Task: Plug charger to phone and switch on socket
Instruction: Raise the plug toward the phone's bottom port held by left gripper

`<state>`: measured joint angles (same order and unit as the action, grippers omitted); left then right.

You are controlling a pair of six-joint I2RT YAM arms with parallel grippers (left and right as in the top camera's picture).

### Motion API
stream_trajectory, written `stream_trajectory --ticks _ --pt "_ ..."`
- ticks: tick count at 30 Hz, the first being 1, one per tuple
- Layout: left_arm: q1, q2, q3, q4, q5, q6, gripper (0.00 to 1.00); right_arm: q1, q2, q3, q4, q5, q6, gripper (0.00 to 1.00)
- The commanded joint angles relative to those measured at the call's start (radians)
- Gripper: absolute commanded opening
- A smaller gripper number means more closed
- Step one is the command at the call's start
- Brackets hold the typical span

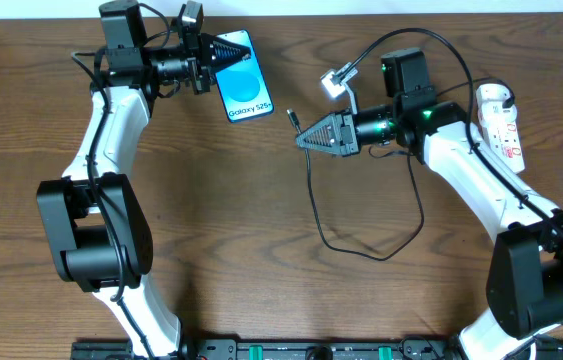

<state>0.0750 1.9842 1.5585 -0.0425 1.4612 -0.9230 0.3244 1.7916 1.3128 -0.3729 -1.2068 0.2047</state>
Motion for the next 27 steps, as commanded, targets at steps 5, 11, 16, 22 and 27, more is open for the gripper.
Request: stream_trajectory --ticks 5,11,16,22,27 --pt "0.002 -0.019 0.016 0.008 -0.121 -0.128 0.07 0.044 -0.003 0.002 0.118 -0.079 0.148 0.01" --pt "-0.013 -0.019 0.016 0.216 -0.128 -0.256 0.07 0.044 -0.003 0.002 0.209 -0.08 0.278 0.01" --pt "-0.037 -0.019 0.016 0.441 -0.143 -0.413 0.08 0.044 -0.003 0.002 0.263 -0.08 0.321 0.01" --pt "-0.06 -0.019 0.016 0.453 -0.157 -0.437 0.07 0.044 -0.003 0.002 0.34 -0.079 0.368 0.01" --pt "-0.061 -0.019 0.016 0.452 -0.169 -0.437 0.08 0.044 -0.003 0.002 0.359 -0.062 0.367 0.01"
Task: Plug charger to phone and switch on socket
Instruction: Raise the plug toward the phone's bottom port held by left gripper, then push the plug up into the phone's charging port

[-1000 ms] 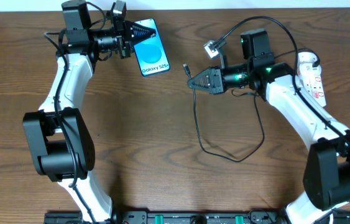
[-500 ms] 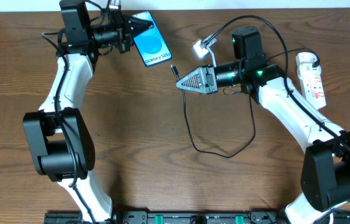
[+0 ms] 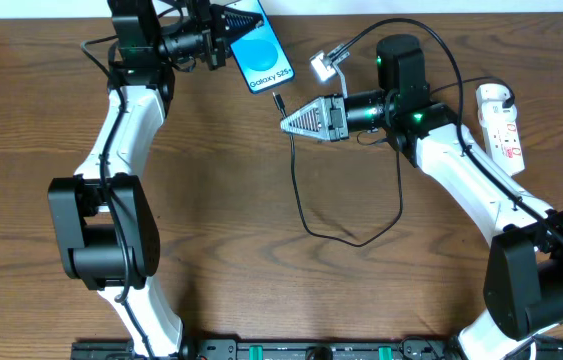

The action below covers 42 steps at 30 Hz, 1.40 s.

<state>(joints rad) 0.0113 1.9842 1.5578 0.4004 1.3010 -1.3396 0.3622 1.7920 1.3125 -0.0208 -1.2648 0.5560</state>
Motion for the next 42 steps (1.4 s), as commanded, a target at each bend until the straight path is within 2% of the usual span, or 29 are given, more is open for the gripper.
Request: stream_trajectory --ticks 1,21,42 --pt "0.003 -0.019 0.017 0.01 -0.008 -0.02 0.07 0.006 -0.003 0.002 0.007 0.003 0.016 0.01" --pt "0.005 -0.018 0.017 0.009 -0.017 0.0 0.07 0.004 -0.003 0.002 0.074 0.004 0.016 0.01" --pt "0.005 -0.018 0.017 0.009 0.019 -0.001 0.08 0.004 -0.003 0.002 0.054 0.077 0.027 0.01"
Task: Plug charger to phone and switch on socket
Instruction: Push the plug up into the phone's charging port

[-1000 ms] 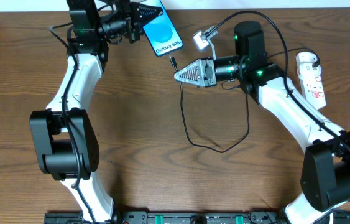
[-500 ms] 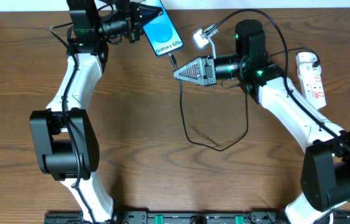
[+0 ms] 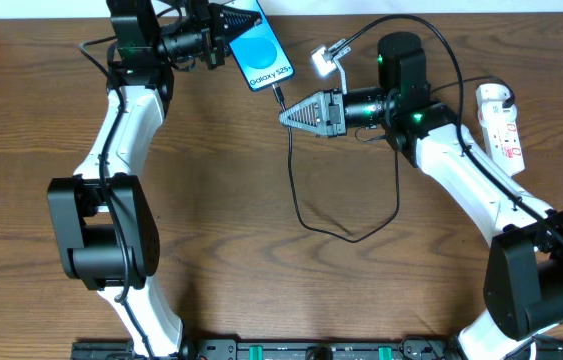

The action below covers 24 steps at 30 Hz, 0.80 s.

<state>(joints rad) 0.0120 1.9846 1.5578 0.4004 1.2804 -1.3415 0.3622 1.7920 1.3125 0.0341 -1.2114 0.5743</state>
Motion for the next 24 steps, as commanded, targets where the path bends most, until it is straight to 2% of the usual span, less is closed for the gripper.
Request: stream_trajectory --ticks 1,19,24 --pt "0.004 -0.019 0.017 0.009 0.04 0.001 0.07 0.005 -0.003 0.002 -0.001 0.024 0.009 0.01" --pt "0.004 -0.019 0.017 0.009 0.044 0.014 0.07 0.006 -0.003 0.002 -0.027 0.027 0.023 0.01" --pt "0.003 -0.019 0.017 0.008 0.055 0.051 0.07 0.006 -0.003 0.002 -0.002 0.025 0.057 0.01"
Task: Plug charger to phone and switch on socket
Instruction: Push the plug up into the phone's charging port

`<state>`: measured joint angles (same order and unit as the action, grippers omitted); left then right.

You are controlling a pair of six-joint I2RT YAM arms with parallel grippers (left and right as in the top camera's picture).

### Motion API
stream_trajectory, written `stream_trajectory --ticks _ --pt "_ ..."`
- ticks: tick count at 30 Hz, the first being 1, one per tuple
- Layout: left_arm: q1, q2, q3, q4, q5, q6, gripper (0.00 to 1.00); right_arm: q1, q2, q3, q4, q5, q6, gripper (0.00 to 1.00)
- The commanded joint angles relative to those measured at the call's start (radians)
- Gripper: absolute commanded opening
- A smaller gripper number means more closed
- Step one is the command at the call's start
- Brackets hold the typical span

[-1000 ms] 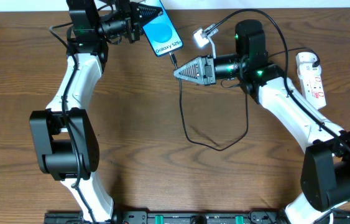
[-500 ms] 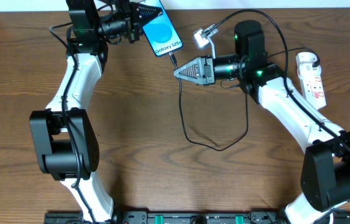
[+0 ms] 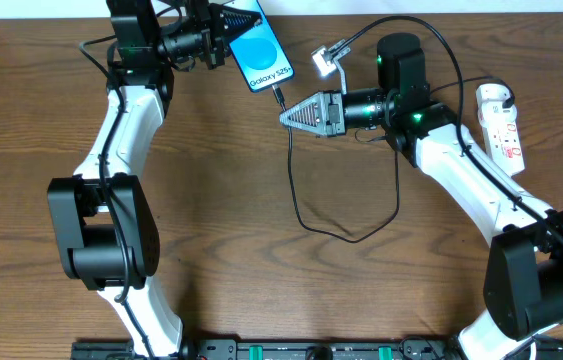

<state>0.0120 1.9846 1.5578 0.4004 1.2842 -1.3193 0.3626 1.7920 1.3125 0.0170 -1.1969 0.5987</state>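
Note:
A phone (image 3: 264,50) with a blue screen reading Galaxy S25+ is at the table's back edge, tilted with its lower end toward the right. My left gripper (image 3: 229,22) is shut on its upper left end. My right gripper (image 3: 287,117) is shut on the black charger cable (image 3: 295,190) just behind the plug (image 3: 278,97). The plug points up at the phone's lower end and touches it; whether it is seated cannot be told. The cable loops down over the table and back up behind the right arm. The white socket strip (image 3: 499,122) lies at the right edge.
The cable's loop (image 3: 346,236) lies on the brown wooden table (image 3: 221,220) between the two arms. The right wrist camera (image 3: 327,59) sticks up just right of the phone. Arm bases stand at the front left and front right.
First the left gripper held the phone's top end, and the right gripper held the plug a little to the right of its lower end. Then the phone was farther back and right, with the plug just below it. Since then the plug has stayed against the phone's lower end.

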Motion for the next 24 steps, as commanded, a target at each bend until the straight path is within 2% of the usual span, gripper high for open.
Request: stream_trajectory --ticks 1,9,14,24 --pt "0.003 -0.019 0.017 0.009 0.053 0.033 0.07 0.006 -0.003 0.002 0.027 0.007 0.045 0.01" --pt "0.003 -0.019 0.017 0.008 0.059 0.07 0.07 0.006 -0.003 0.002 0.056 0.005 0.083 0.01" --pt "0.003 -0.019 0.017 0.008 0.066 0.07 0.07 0.006 -0.003 0.002 0.141 0.005 0.15 0.01" --pt "-0.001 -0.019 0.017 0.005 0.079 0.069 0.08 0.006 -0.003 0.002 0.145 0.029 0.149 0.01"
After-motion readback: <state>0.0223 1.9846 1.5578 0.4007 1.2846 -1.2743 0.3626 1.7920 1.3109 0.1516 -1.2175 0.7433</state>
